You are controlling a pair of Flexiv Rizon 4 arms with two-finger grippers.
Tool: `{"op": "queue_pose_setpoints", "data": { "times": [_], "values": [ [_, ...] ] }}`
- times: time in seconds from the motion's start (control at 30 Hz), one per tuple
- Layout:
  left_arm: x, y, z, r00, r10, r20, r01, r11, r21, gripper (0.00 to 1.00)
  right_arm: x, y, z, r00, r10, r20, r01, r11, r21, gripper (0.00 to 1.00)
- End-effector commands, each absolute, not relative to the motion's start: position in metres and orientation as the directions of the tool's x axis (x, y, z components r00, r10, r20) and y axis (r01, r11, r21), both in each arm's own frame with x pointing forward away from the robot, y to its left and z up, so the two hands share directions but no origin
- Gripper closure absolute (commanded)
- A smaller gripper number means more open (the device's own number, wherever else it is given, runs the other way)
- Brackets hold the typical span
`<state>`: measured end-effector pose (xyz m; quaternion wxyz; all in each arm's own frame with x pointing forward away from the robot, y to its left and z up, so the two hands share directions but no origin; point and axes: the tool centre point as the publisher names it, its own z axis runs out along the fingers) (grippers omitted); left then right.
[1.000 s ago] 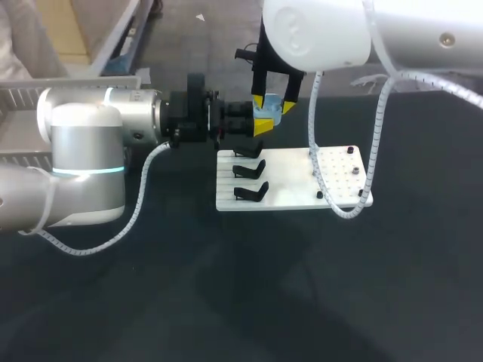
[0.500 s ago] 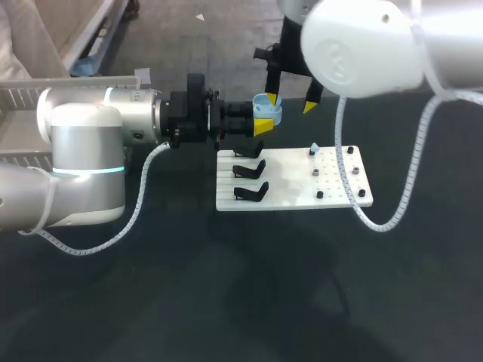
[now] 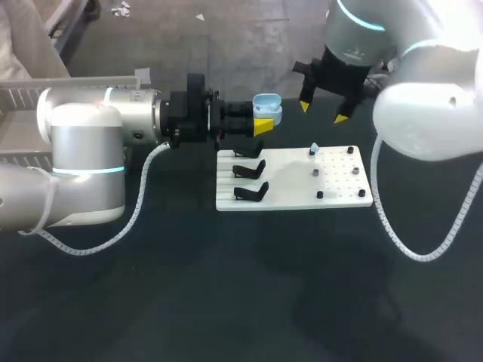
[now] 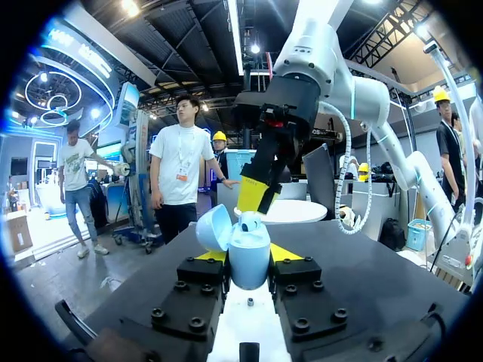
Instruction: Pick up each earbud case from the left stands, insert the matching earbuds, close the lid, and place the case in the box.
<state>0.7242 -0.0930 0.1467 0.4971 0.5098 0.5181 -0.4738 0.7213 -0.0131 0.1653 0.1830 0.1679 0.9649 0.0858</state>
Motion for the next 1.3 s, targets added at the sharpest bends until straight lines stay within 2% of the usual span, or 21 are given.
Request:
{"op": "queue_pose_setpoints", "data": {
  "times": [0.03, 0.13, 0.3, 0.37, 0.4, 0.43, 0.57, 0.67, 0.77, 0.9, 0.97, 1.0, 1.03, 1.3],
  "values": [
    [0.723, -0.093, 0.146, 0.019, 0.052, -0.998, 0.999, 0.037, 0.021, 1.0, 0.729, -0.018, 0.154, -0.858, 0.363, -0.363, 0.287, 0.926, 0.246, 0.39],
    [0.723, -0.093, 0.146, 0.019, 0.052, -0.998, 0.999, 0.037, 0.021, 1.0, 0.734, -0.022, 0.146, -0.858, 0.364, -0.364, 0.286, 0.925, 0.251, 0.42],
    [0.723, -0.093, 0.146, 0.019, 0.052, -0.998, 0.999, 0.037, 0.021, 1.0, 0.742, -0.025, 0.135, -0.858, 0.378, -0.348, 0.301, 0.919, 0.256, 0.39],
    [0.723, -0.093, 0.146, 0.019, 0.052, -0.998, 0.999, 0.037, 0.021, 1.0, 0.745, -0.025, 0.13, -0.861, 0.382, -0.336, 0.308, 0.917, 0.255, 0.33],
    [0.723, -0.093, 0.146, 0.019, 0.052, -0.998, 0.999, 0.037, 0.021, 1.0, 0.746, -0.025, 0.127, -0.863, 0.388, -0.324, 0.315, 0.914, 0.256, 0.25],
    [0.723, -0.093, 0.146, 0.019, 0.052, -0.998, 0.999, 0.037, 0.021, 1.0, 0.748, -0.026, 0.123, -0.866, 0.387, -0.317, 0.316, 0.914, 0.254, 0.31],
    [0.723, -0.093, 0.146, 0.019, 0.052, -0.998, 0.999, 0.037, 0.021, 1.0, 0.751, -0.024, 0.111, -0.871, 0.392, -0.296, 0.322, 0.911, 0.259, 0.36],
    [0.723, -0.093, 0.146, 0.019, 0.052, -0.998, 0.999, 0.037, 0.021, 1.0, 0.753, -0.022, 0.1, -0.872, 0.392, -0.293, 0.321, 0.91, 0.264, 0.49],
    [0.723, -0.093, 0.146, 0.019, 0.052, -0.998, 0.999, 0.037, 0.021, 1.0, 0.753, -0.021, 0.089, -0.876, 0.388, -0.286, 0.316, 0.91, 0.268, 0.42],
    [0.723, -0.093, 0.146, 0.019, 0.052, -0.998, 0.999, 0.037, 0.021, 1.0, 0.754, -0.021, 0.075, -0.882, 0.379, -0.28, 0.304, 0.911, 0.277, 0.45],
    [0.723, -0.093, 0.146, 0.019, 0.052, -0.998, 0.999, 0.037, 0.021, 1.0, 0.755, -0.021, 0.07, -0.882, 0.373, -0.288, 0.292, 0.912, 0.286, 0.42],
    [0.723, -0.093, 0.146, 0.019, 0.052, -0.998, 0.999, 0.037, 0.021, 1.0, 0.755, -0.021, 0.068, -0.88, 0.374, -0.293, 0.288, 0.91, 0.297, 0.48],
    [0.723, -0.093, 0.146, 0.019, 0.052, -0.998, 0.999, 0.037, 0.021, 1.0, 0.756, -0.02, 0.067, -0.88, 0.379, -0.288, 0.291, 0.907, 0.306, 0.5],
    [0.723, -0.093, 0.146, 0.019, 0.052, -0.998, 0.999, 0.037, 0.021, 1.0, 0.76, -0.021, 0.051, -0.888, 0.365, -0.281, 0.272, 0.908, 0.32, 0.51]
  ]
}}
